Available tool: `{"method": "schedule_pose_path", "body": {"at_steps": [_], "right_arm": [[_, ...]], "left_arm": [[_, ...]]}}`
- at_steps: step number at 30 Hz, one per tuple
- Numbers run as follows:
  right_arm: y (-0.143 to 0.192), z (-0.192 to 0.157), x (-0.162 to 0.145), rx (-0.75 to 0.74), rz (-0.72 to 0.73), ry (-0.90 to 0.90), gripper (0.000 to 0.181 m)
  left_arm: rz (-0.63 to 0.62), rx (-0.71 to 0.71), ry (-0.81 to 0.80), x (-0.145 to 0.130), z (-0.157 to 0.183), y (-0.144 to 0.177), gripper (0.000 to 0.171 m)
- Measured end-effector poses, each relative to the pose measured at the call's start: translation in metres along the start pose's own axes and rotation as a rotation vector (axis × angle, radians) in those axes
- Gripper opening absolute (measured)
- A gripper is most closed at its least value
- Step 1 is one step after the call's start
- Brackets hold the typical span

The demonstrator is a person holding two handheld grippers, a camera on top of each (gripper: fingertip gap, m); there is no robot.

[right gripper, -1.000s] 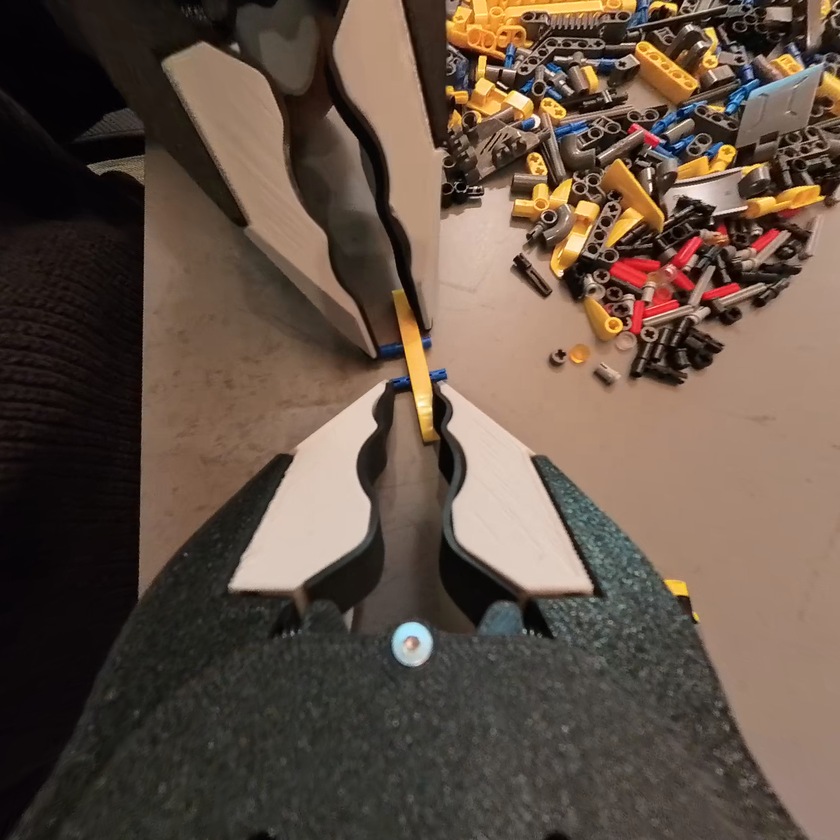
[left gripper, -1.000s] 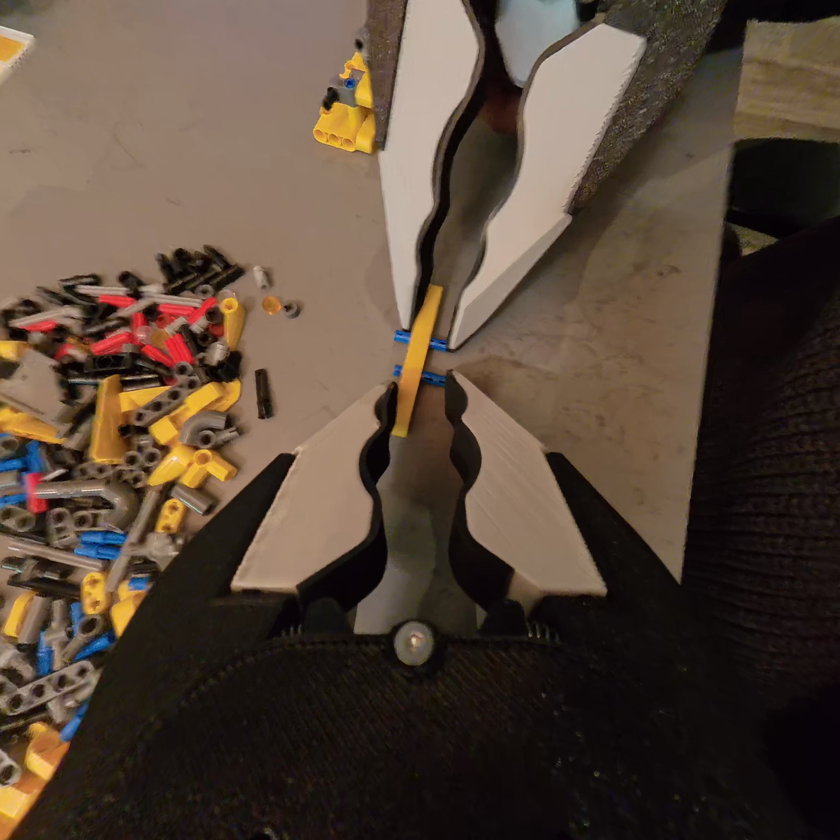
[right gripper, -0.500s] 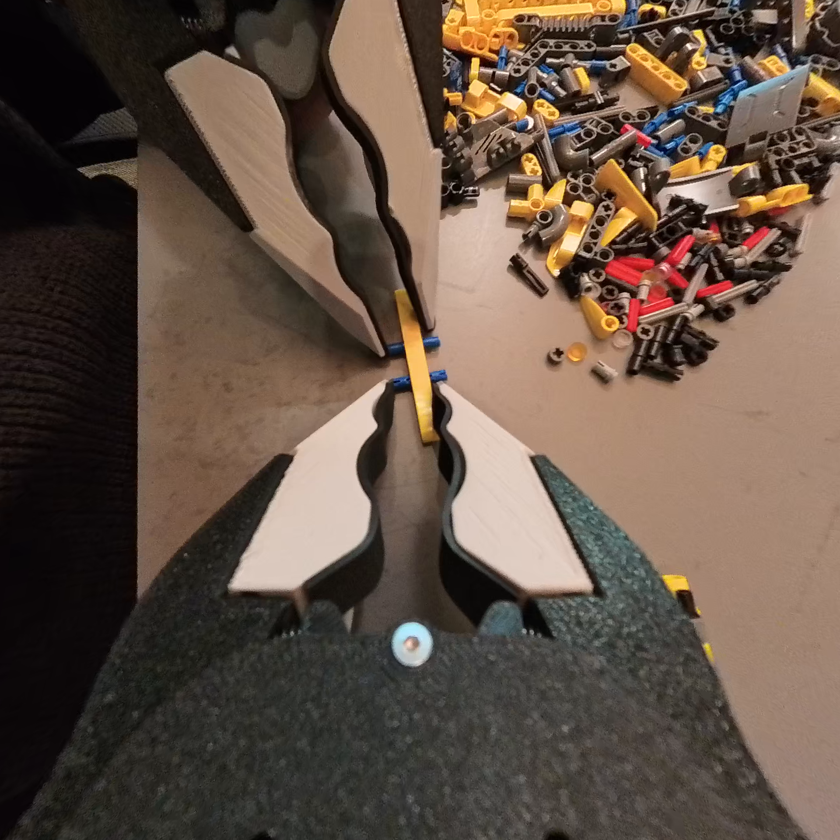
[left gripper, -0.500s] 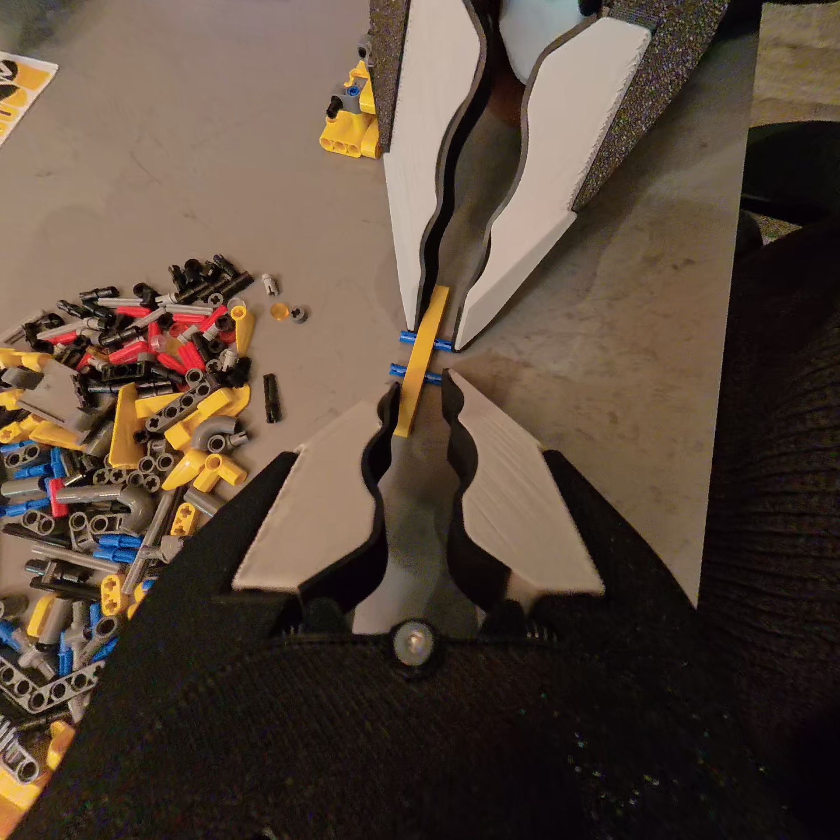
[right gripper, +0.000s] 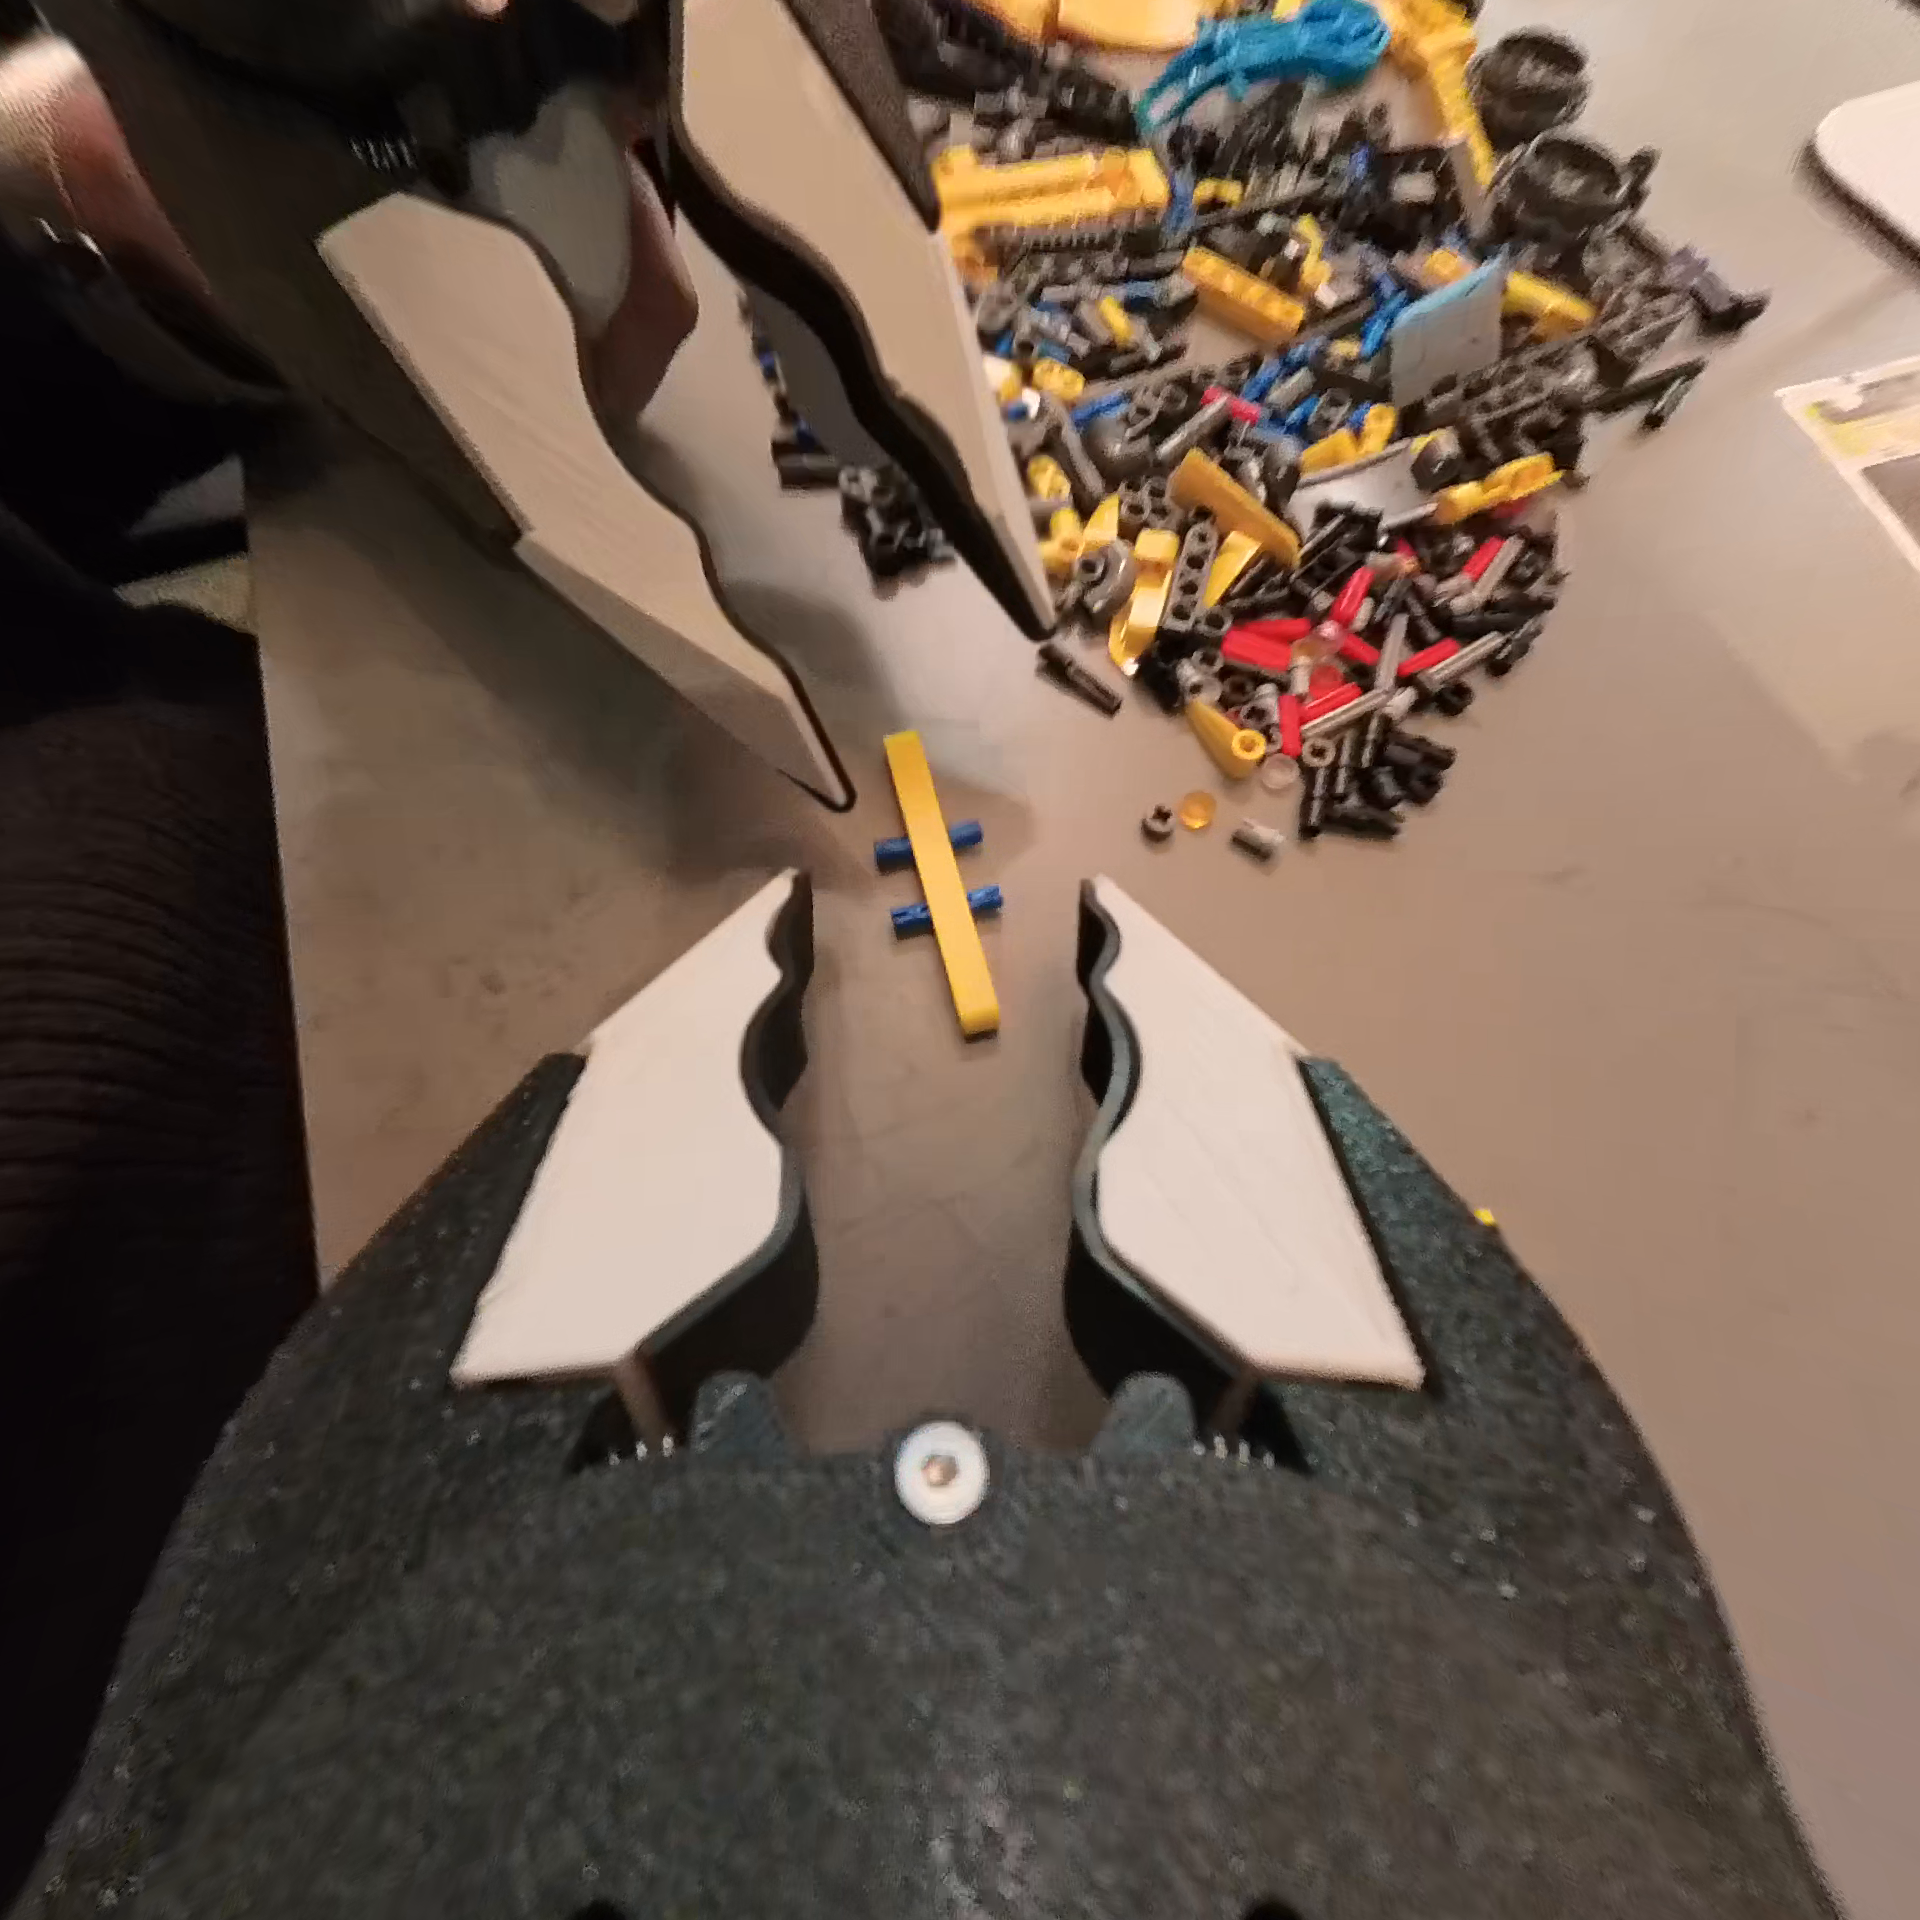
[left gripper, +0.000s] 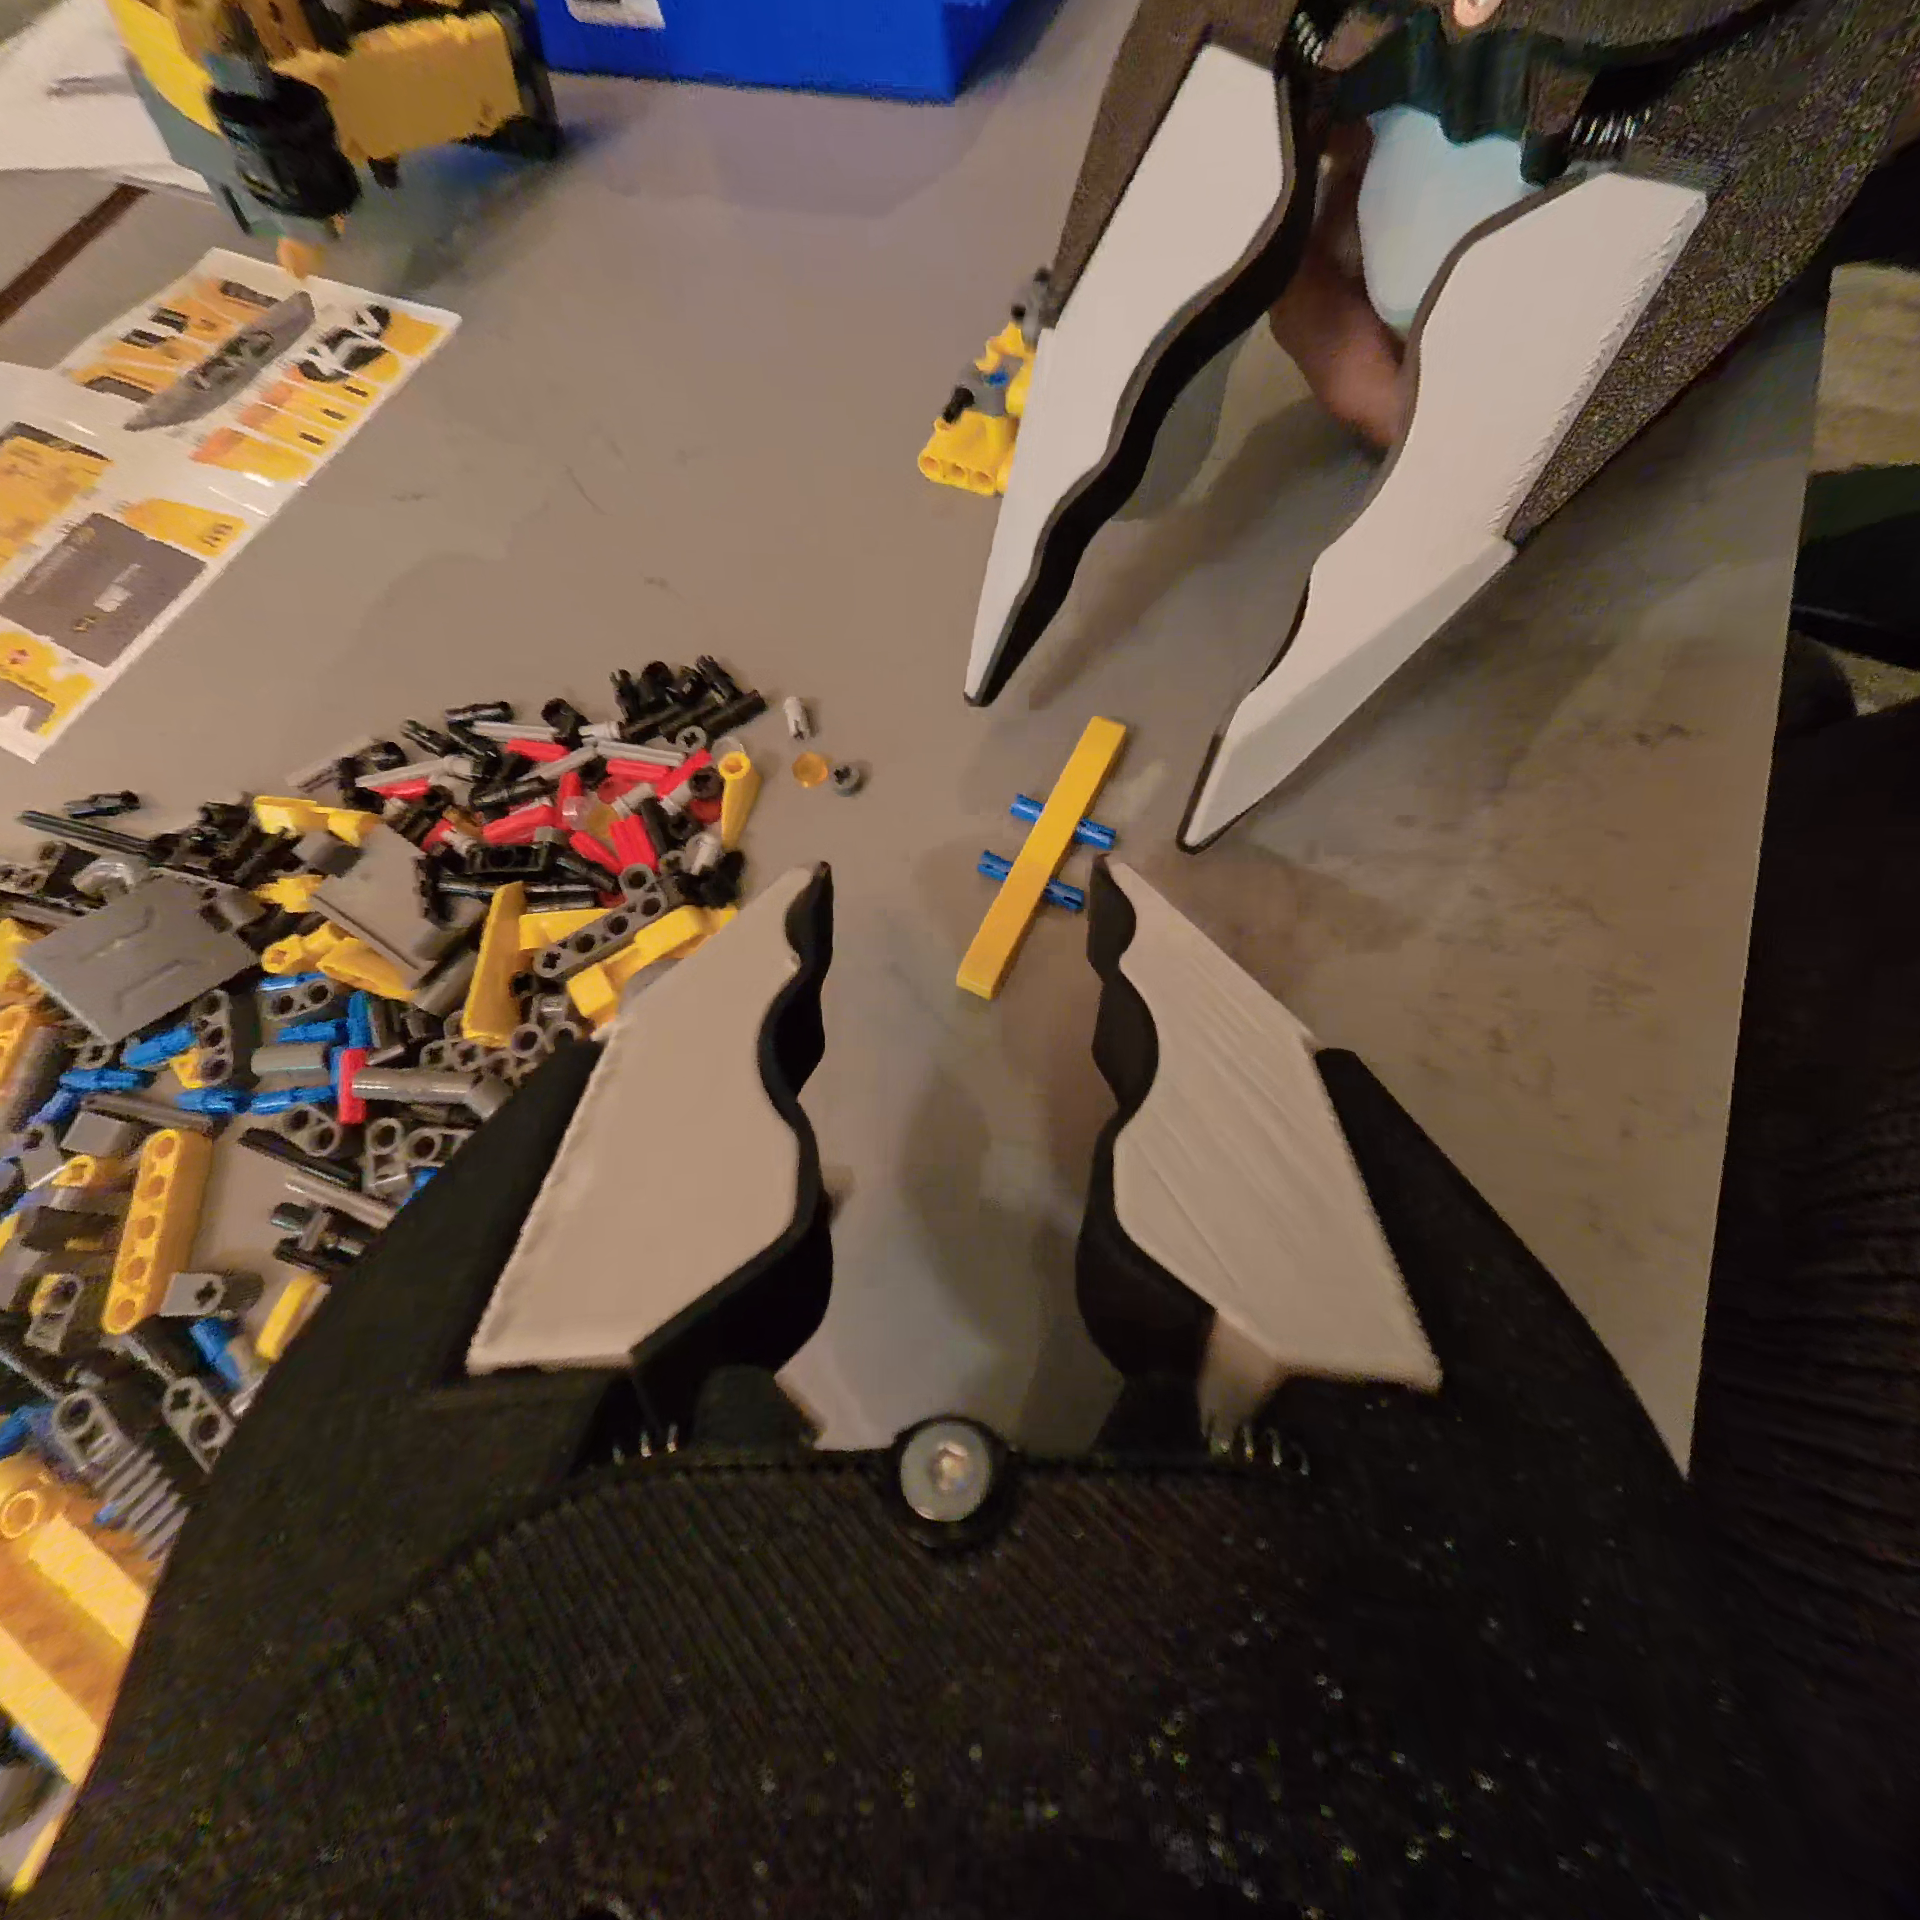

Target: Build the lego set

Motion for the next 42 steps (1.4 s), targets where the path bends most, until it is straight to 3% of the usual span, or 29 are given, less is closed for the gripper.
{"method": "schedule_pose_path", "body": {"at_steps": [4, 6, 8, 10, 15, 23, 42], "right_arm": [[0.008, 0.012, 0.018, -0.026, 0.128, -0.034, 0.058], [0.010, 0.020, 0.031, 0.009, 0.195, -0.054, 0.061], [0.009, 0.029, 0.041, 0.060, 0.257, -0.100, 0.078], [0.004, 0.037, 0.049, 0.101, 0.308, -0.135, 0.081], [-0.013, 0.031, 0.057, 0.132, 0.382, -0.126, 0.086], [-0.022, 0.022, 0.054, 0.149, 0.397, -0.133, 0.077], [0.007, 0.040, 0.054, 0.131, 0.572, -0.229, 0.069]], "left_arm": [[0.101, -0.003, 0.021, 0.014, -0.009, 0.011, 0.046], [0.162, -0.044, 0.013, 0.026, -0.013, 0.020, 0.041], [0.211, -0.015, -0.018, 0.036, -0.022, 0.029, 0.048], [0.250, 0.016, -0.016, 0.041, -0.032, 0.034, 0.048], [0.251, 0.021, 0.092, 0.027, -0.050, 0.023, 0.054], [0.253, 0.023, 0.120, 0.021, -0.051, 0.023, 0.061], [0.283, 0.028, 0.099, 0.023, -0.045, 0.021, 0.068]]}}
Point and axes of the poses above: each gripper's, where its closed fingertips meet, y back along the fingers, x out of its top, z = x × y across the jaws, the point moved 9 cm from there along y, back along the fingers, and after that the axes turned 4 degrees about y, right-handed, at the moved point
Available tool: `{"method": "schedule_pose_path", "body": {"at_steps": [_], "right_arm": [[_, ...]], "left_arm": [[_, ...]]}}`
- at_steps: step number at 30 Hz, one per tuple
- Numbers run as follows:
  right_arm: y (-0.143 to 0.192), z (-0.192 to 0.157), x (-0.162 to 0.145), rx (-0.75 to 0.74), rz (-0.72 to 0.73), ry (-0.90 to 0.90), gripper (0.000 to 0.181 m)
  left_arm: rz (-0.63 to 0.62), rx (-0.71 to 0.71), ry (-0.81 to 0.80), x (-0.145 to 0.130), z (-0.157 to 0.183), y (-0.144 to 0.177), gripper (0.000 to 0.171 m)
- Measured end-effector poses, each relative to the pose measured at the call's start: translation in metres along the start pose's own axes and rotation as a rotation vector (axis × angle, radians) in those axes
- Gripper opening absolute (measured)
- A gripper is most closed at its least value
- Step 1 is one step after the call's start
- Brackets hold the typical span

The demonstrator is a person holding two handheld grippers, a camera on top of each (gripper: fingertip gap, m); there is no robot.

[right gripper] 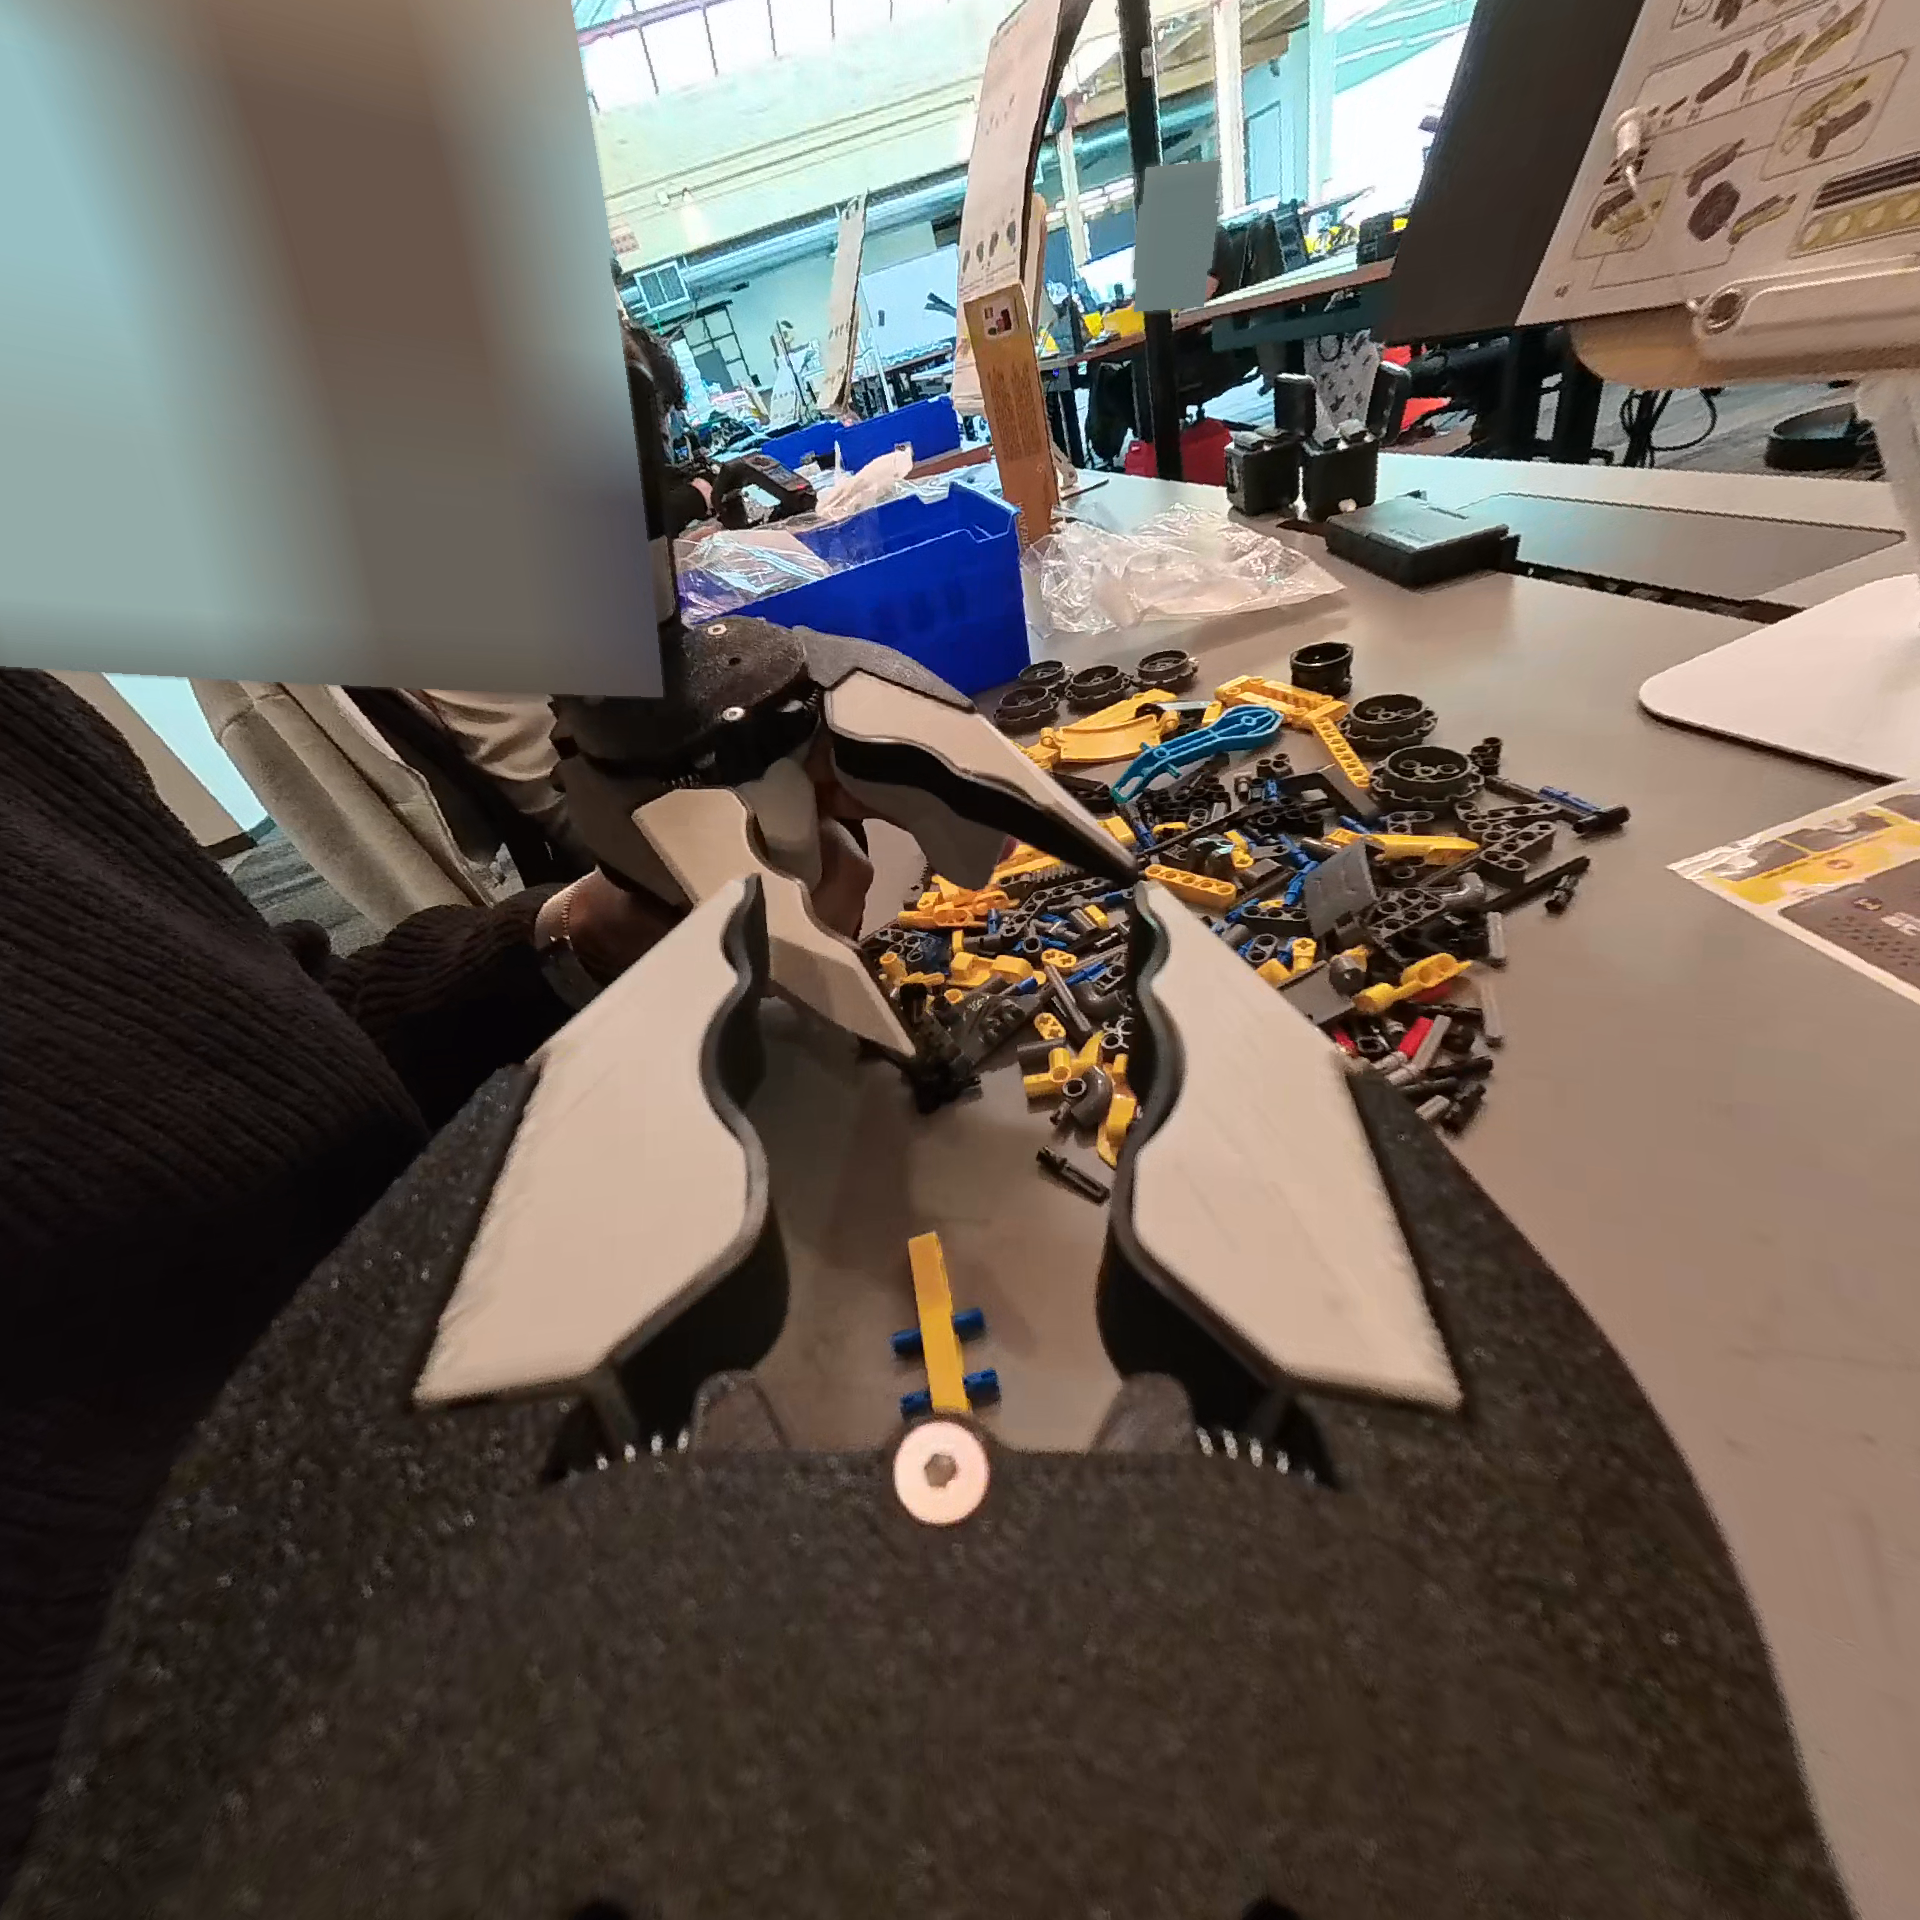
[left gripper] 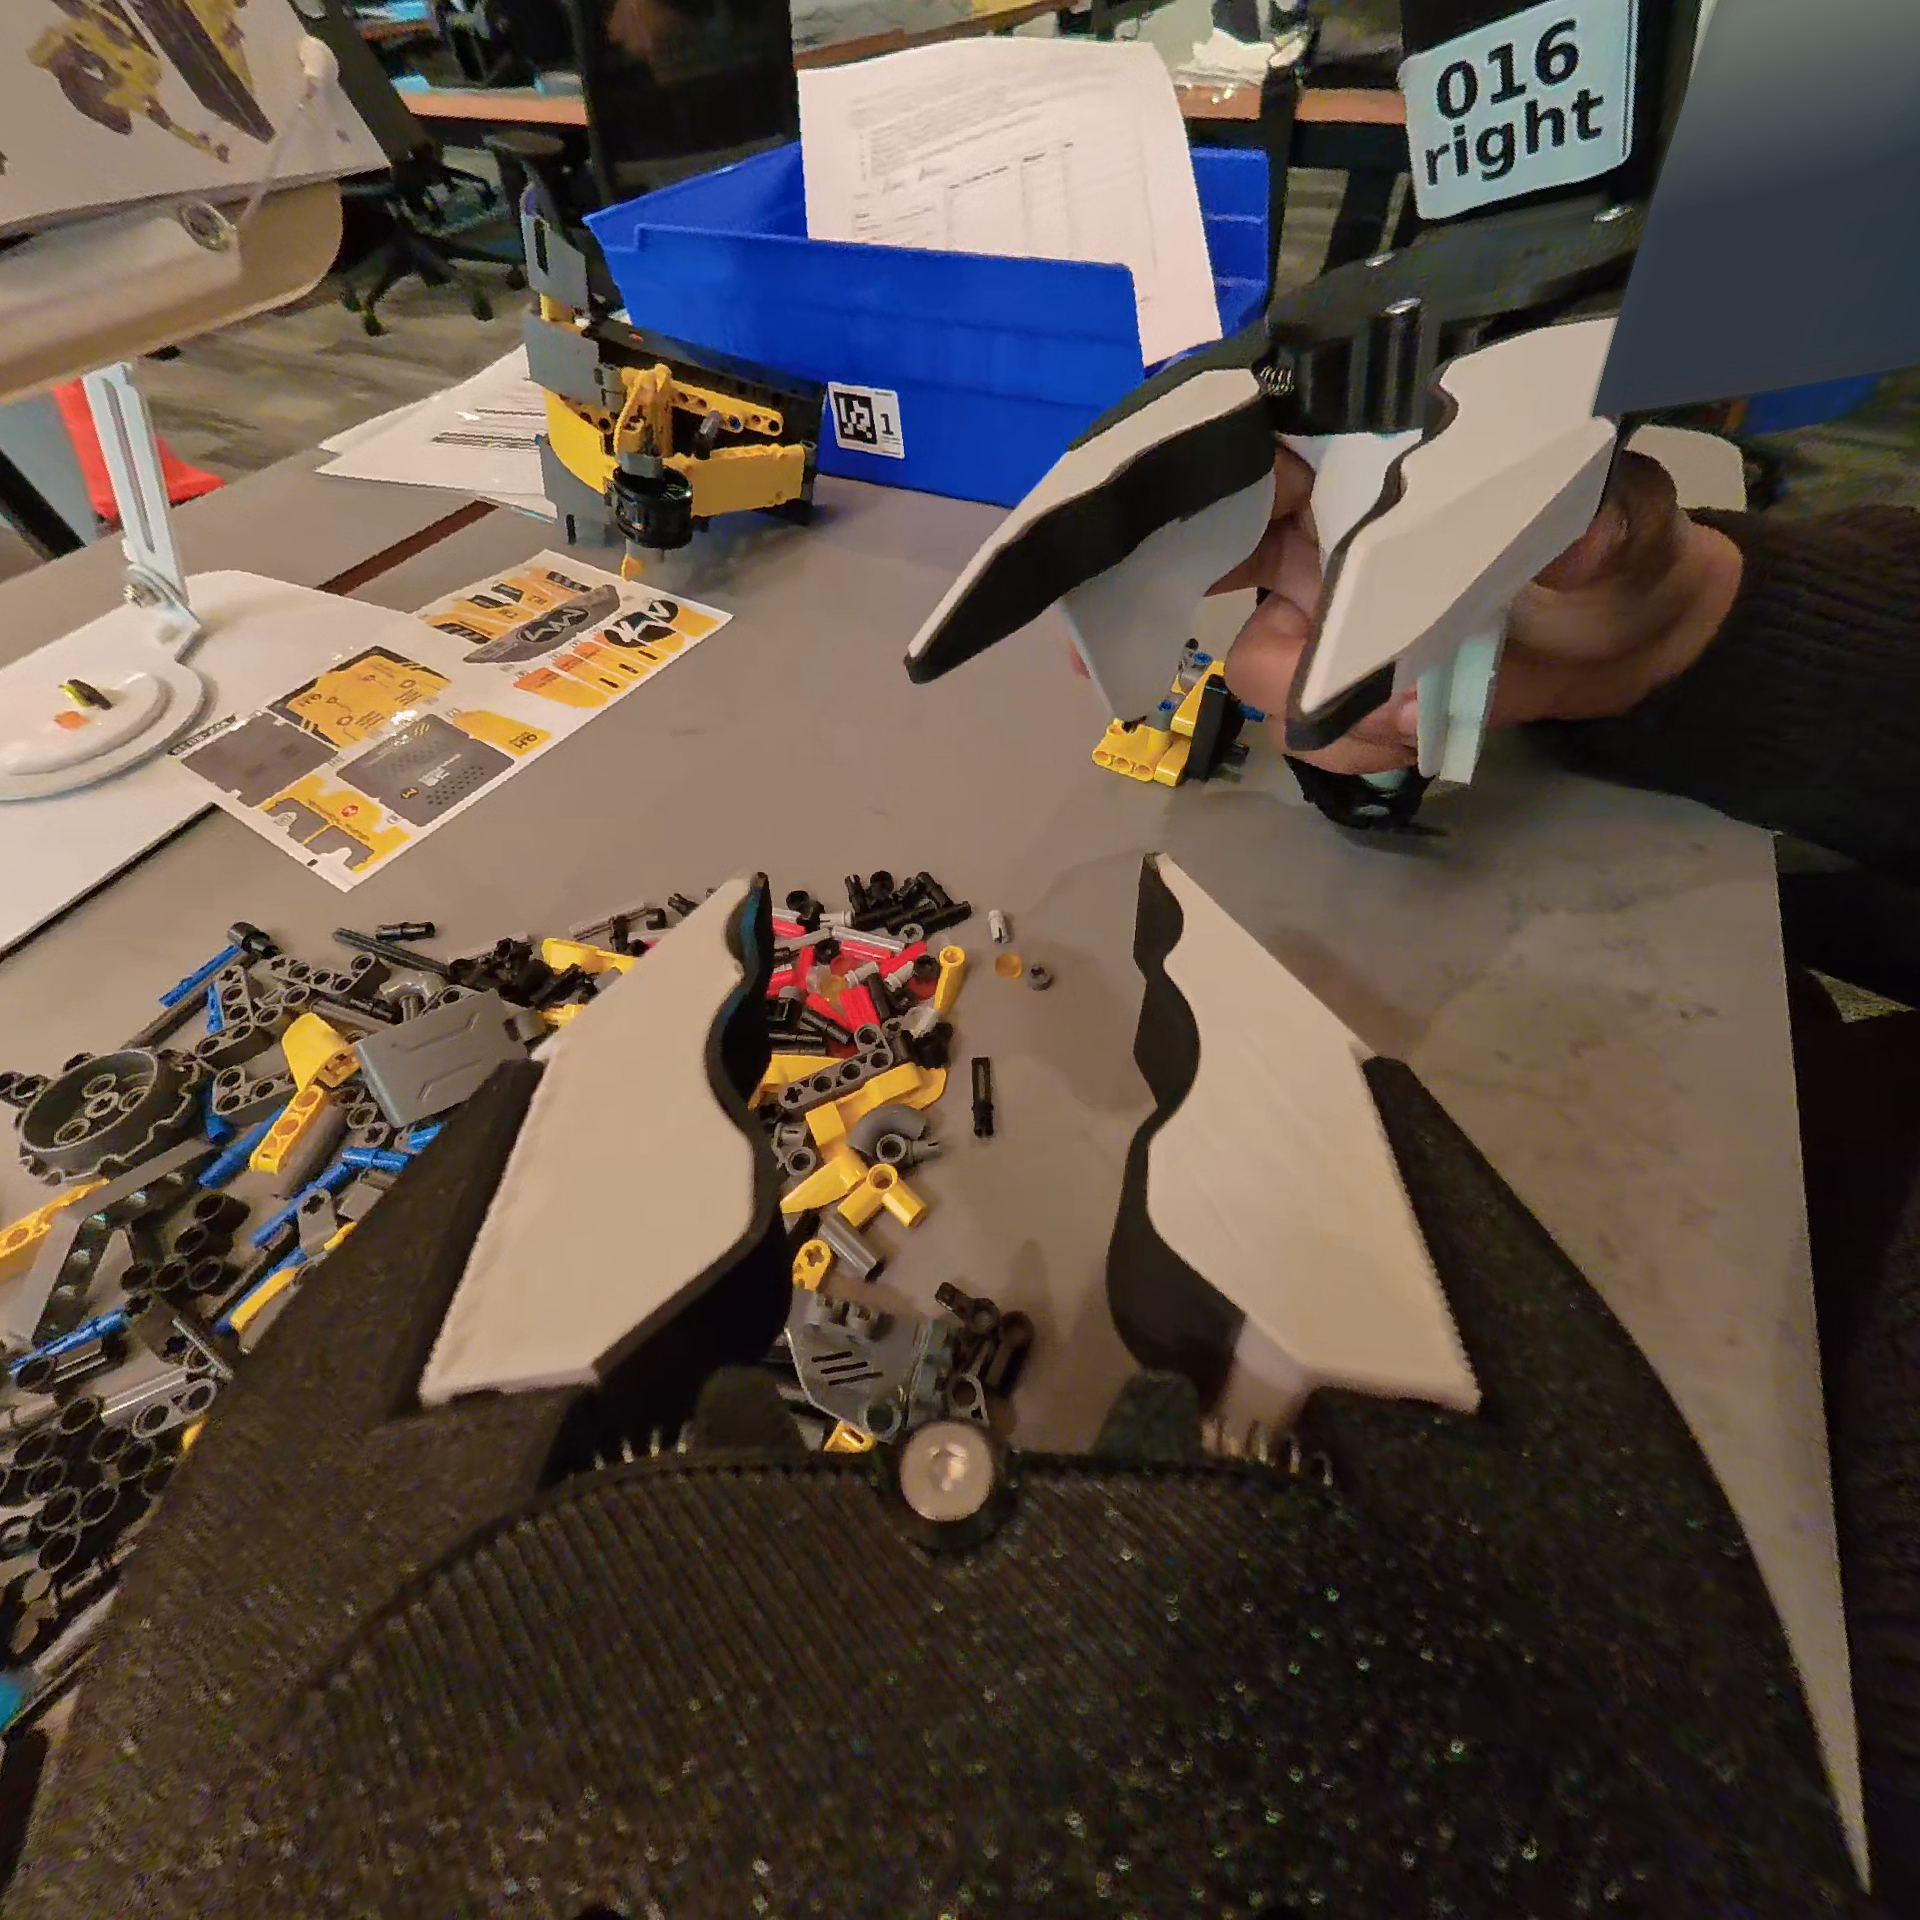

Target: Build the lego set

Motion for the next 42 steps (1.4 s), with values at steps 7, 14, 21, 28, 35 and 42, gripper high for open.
{"method": "schedule_pose_path", "body": {"at_steps": [7, 14, 21, 28, 35, 42], "right_arm": [[-0.0002, -0.0002, -0.0006, -0.017, -0.012, 0.022, 0.068], [0.0015, 0.0017, 0.0002, -0.026, -0.002, 0.014, 0.068], [0.0031, 0.0021, 0.0013, -0.033, 0.004, 0.016, 0.068], [0.0043, 0.0026, 0.0022, -0.033, 0.013, 0.010, 0.067], [0.0044, 0.0028, 0.0021, -0.030, 0.011, 0.005, 0.066], [0.0055, 0.0029, 0.0029, -0.018, 0.018, -0.010, 0.060]], "left_arm": [[0.025, 0.006, 0.028, 0.0007, -0.0033, 0.0024, 0.068], [0.037, 0.010, 0.032, 0.0018, -0.0038, 0.0035, 0.067], [0.022, -0.007, 0.024, 0.0009, -0.0016, 0.0027, 0.057], [0.033, -0.003, 0.026, 0.0017, -0.0021, 0.0036, 0.058], [0.028, 0.005, 0.020, 0.0015, -0.0021, 0.0029, 0.058], [0.037, 0.032, 0.024, 0.0022, -0.0041, 0.0040, 0.058]]}}
Point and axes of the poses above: each gripper's, where its closed fingertips meet, y back along the fingers, x out of its top, z = x × y across the jaws, the point moved 9 cm from there along y, back along the fingers, and after that the axes turned 4 degrees about y, right-handed, at the moved point
